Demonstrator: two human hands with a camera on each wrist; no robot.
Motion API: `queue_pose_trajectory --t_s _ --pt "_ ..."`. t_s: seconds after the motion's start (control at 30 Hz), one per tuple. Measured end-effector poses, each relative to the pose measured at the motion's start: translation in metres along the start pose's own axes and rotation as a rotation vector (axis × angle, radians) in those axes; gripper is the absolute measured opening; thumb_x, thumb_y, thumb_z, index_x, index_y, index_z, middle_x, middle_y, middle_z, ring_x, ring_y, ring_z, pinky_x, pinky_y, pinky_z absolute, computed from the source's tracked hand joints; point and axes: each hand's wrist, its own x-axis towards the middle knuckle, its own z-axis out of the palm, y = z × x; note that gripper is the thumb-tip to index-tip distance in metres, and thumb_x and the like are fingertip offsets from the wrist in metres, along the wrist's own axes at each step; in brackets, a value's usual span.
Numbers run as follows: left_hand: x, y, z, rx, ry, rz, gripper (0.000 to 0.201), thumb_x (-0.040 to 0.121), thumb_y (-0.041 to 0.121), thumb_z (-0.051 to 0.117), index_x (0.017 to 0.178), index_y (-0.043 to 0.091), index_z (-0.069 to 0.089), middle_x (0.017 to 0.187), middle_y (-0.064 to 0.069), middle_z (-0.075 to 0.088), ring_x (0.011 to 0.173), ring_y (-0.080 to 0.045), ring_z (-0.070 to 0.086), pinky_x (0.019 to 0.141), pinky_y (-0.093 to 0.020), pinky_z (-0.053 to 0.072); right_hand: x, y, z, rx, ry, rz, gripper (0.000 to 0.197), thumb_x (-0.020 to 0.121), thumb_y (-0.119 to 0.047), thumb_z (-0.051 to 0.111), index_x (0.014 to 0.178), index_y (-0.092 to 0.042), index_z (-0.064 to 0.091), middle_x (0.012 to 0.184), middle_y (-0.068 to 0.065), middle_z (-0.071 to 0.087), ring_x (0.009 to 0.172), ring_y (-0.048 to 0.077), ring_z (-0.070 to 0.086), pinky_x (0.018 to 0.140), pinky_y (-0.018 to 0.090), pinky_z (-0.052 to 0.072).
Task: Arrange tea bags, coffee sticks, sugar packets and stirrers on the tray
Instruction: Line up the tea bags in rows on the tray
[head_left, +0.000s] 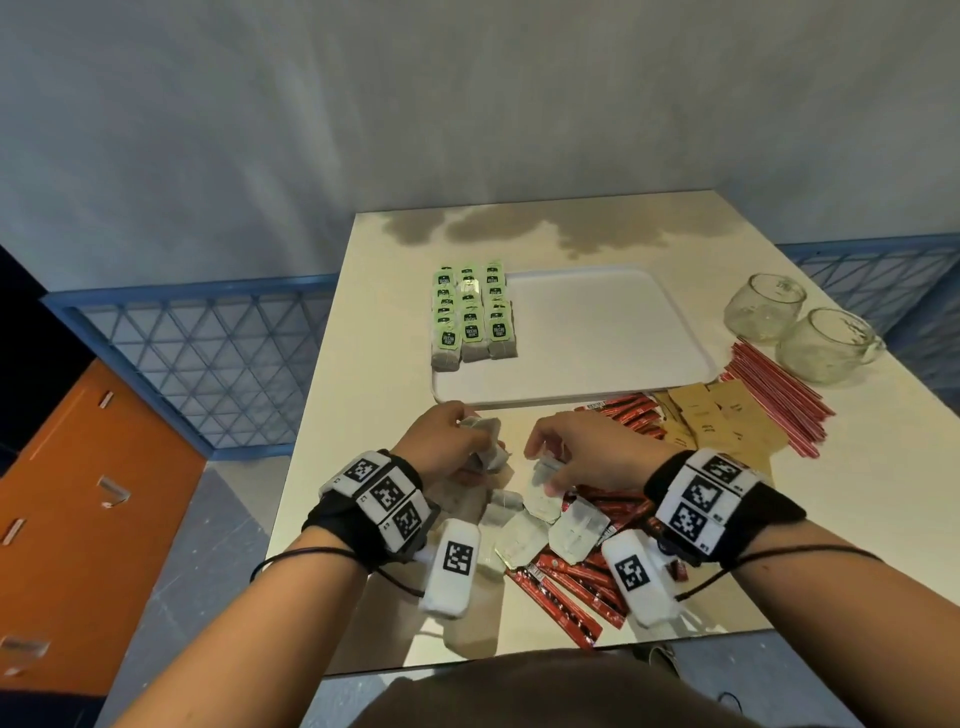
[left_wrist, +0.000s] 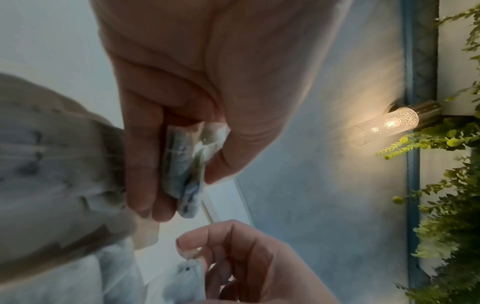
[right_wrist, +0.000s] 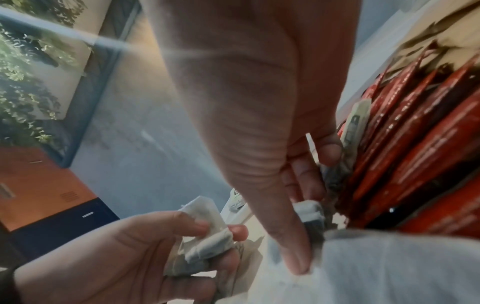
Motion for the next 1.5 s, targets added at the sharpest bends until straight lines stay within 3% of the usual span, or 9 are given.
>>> queue_pose_trajectory --t_s 0.1,0.23,0.33,0.5,0.67,0.77,1.03,1.3,1.5 --pt "0.000 0.000 -0.001 -0.024 0.002 -0.012 0.020 0.080 0.002 0.059 0.098 0.008 0.062 0.091 -0.007 0.074 0.089 -0.024 0.071 0.077 -0.040 0.061 0.004 0.002 -0.001 -0.003 -0.013 0.011 0.033 0.079 -0.022 0.078 0.110 -0.022 0.066 0.092 -0.010 0.059 0.080 0.009 0.054 0.068 0.021 0.042" --pt "-0.001 -0.002 -0.003 -0.154 0.010 -0.028 0.033 0.086 -0.009 0.048 0.113 0.003 0.064 0.108 -0.020 0.072 0.097 -0.029 0.071 0.075 -0.033 0.061 0.008 0.008 -0.015 0.061 0.024 0.047 0.021 0.080 -0.029 0.078 0.098 -0.020 0.069 0.090 -0.004 0.067 0.083 0.015 0.061 0.072 0.028 0.048" --pt "0.004 0.001 -0.004 -0.223 0.032 -0.015 0.029 0.092 -0.007 0.046 0.111 0.001 0.066 0.094 -0.015 0.072 0.071 -0.013 0.072 0.055 -0.021 0.056 0.013 0.013 -0.028 0.385 0.117 0.087 0.019 0.082 -0.029 0.077 0.093 -0.016 0.070 0.090 0.006 0.071 0.077 0.015 0.061 0.071 0.030 0.047" --pt "0.016 0.010 0.011 -0.379 0.036 -0.039 0.022 0.100 0.017 0.049 0.102 0.009 0.070 0.101 -0.019 0.073 0.090 -0.031 0.069 0.088 -0.048 0.055 0.026 0.006 -0.031 0.689 0.184 0.117 0.025 0.094 -0.030 0.064 0.098 -0.006 0.069 0.085 0.008 0.070 0.071 0.016 0.062 0.066 0.028 0.050" --pt "0.020 0.014 0.024 -0.546 -0.036 0.040 0.046 0.095 0.044 0.055 0.118 0.005 0.065 0.108 -0.019 0.072 0.103 -0.028 0.069 0.092 -0.033 0.056 0.035 -0.010 -0.022 0.952 0.193 0.127 0.034 0.100 -0.024 0.054 0.102 0.008 0.067 0.078 0.018 0.066 0.058 0.015 0.060 0.052 0.019 0.047" --pt "0.023 0.008 0.028 -0.531 -0.026 0.075 0.039 0.090 0.035 0.066 0.118 0.008 0.065 0.109 -0.017 0.073 0.108 -0.031 0.068 0.094 -0.036 0.054 0.037 -0.011 -0.021 1.012 0.236 0.162 0.035 0.098 -0.025 0.058 0.097 0.008 0.069 0.068 0.018 0.064 0.052 0.017 0.057 0.051 0.022 0.047" --pt "0.020 0.020 0.014 -0.667 0.059 -0.068 0.021 0.097 0.013 0.058 0.114 0.002 0.064 0.088 -0.021 0.068 0.084 -0.032 0.061 0.052 -0.036 0.059 0.042 -0.005 -0.025 0.850 0.622 0.155 0.013 0.087 -0.029 0.072 0.091 -0.018 0.079 0.078 0.000 0.075 0.060 0.015 0.064 0.066 0.031 0.054" --pt "0.035 0.025 0.010 -0.586 0.195 0.045 0.031 0.093 0.025 0.065 0.105 -0.004 0.070 0.092 -0.021 0.074 0.074 -0.026 0.071 0.085 -0.042 0.058 0.052 -0.013 -0.019 0.352 0.642 -0.029 0.022 0.084 -0.033 0.075 0.107 -0.034 0.076 0.100 -0.008 0.068 0.083 0.004 0.057 0.076 0.024 0.046" --pt "0.044 0.029 -0.004 -0.430 0.243 0.070 0.015 0.093 0.021 0.066 0.094 0.007 0.070 0.080 -0.012 0.074 0.071 -0.022 0.072 0.067 -0.033 0.060 0.060 -0.018 -0.024 0.302 0.546 -0.095 0.018 0.090 -0.042 0.065 0.102 -0.035 0.076 0.099 -0.008 0.062 0.085 0.005 0.056 0.078 0.028 0.047"
